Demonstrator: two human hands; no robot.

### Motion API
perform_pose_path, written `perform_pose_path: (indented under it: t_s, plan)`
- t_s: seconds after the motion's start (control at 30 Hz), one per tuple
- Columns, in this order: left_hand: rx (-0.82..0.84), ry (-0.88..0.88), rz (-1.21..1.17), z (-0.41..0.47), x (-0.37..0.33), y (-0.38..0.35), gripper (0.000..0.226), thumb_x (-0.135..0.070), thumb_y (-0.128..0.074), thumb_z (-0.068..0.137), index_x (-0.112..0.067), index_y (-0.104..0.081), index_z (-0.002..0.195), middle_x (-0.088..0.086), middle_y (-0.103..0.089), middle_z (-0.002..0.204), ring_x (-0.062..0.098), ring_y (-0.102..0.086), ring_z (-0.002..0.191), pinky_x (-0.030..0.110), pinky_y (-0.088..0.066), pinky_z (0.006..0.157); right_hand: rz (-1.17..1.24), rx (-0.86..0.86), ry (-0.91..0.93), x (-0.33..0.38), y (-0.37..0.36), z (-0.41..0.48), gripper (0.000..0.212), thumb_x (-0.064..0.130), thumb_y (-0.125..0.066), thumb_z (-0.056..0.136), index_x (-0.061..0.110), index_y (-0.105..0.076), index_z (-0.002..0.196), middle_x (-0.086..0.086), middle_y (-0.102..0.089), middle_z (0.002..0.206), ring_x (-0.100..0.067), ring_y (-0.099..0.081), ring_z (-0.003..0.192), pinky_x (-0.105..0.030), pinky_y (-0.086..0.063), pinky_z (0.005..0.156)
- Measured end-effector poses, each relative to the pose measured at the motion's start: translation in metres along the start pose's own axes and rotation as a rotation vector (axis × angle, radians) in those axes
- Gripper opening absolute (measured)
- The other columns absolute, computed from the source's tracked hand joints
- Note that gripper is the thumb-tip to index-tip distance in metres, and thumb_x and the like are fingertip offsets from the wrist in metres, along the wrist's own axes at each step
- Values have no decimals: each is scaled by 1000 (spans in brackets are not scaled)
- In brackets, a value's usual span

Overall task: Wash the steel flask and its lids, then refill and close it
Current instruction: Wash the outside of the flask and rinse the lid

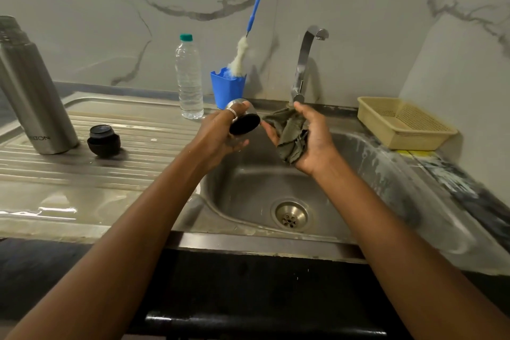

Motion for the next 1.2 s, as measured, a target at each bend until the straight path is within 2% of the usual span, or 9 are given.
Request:
perform_pose_path:
  t_s: [0.23, 0.37, 0.43, 0.53, 0.73, 0.9, 1.0, 1.07, 1.2]
  plan:
    - [13, 16, -22, -1, 4, -11, 34, -41, -62, 97, -15, -57, 118, 12, -63, 113, 21, -66, 97, 31, -56, 71, -229, -165, 158, 10, 5, 6, 11, 3, -51, 98, -1, -59, 105, -22, -68, 96, -29, -69, 86, -47, -59, 89]
    - [25, 50, -44, -1, 11, -24, 34, -43, -50, 104, -17, -59, 124, 11, -64, 113, 20, -62, 98, 33, -55, 76, -854, -204, 575, 18, -16, -5, 18, 26, -58, 98, 20, -64, 113, -7, -73, 101, -23, -71, 91, -42, -59, 86]
    - [32, 47, -59, -1, 14, -28, 38, -47, -40, 106, -20, -64, 117, 8, -70, 109, 20, -65, 100, 36, -53, 85, -1197, -42, 752, 0, -36, -15, 33, 18, -57, 98, 14, -62, 131, -9, -67, 128, -18, -62, 115, -32, -48, 100]
    - [46, 39, -113, -3, 13, -24, 50, -49, -28, 109, -20, -68, 116, 1, -77, 103, 15, -73, 97, 29, -58, 77, -1513, 225, 852, -30, -53, -24, 54, 5, -52, 99, 8, -41, 152, -10, -29, 163, -13, -18, 150, -23, -11, 122]
    - [26, 43, -97, -2, 12, -12, 42, -39, -28, 111, -20, -66, 110, 0, -77, 91, 13, -73, 87, 28, -57, 69, -1563, 297, 749, -39, -52, -16, 56, 20, -45, 106, 18, -25, 159, 2, -13, 168, -17, -4, 155, -29, -6, 124]
    - [-4, 8, -51, -4, 9, -27, 43, -39, -26, 110, -11, -58, 119, 18, -68, 106, 28, -65, 98, 39, -58, 78, -1330, 40, 589, -10, -37, -10, 50, 33, -39, 108, 29, -31, 157, 0, -49, 153, -8, -48, 132, -19, -37, 100]
    - [-35, 23, -94, 1, 12, -21, 44, -39, -27, 109, -12, -62, 115, 12, -72, 96, 26, -68, 91, 35, -56, 74, -1473, 200, 651, -25, -43, -21, 56, 24, -42, 108, 23, -21, 160, 1, -20, 167, -13, -19, 153, -27, -17, 123]
    - [-67, 70, -137, 2, 14, -12, 42, -40, -33, 107, -13, -65, 112, 6, -72, 85, 20, -69, 81, 30, -56, 69, -1586, 317, 646, -42, -46, -22, 60, 20, -42, 107, 20, -15, 161, 3, -4, 168, -12, -1, 154, -25, -4, 123]
    - [-67, 85, -173, 0, 13, -6, 42, -39, -35, 107, -12, -67, 113, 7, -75, 85, 18, -72, 79, 29, -59, 66, -1447, 232, 587, -40, -50, -9, 59, 22, -41, 108, 27, -15, 161, 4, -12, 168, -15, -16, 153, -29, -16, 123]
Point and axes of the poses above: each hand's wrist, its own z-axis towards the middle knuckle, its own y-axis out of the back of the hand, x = y × z, the point moved 7 cm from there along z, towards the middle knuckle
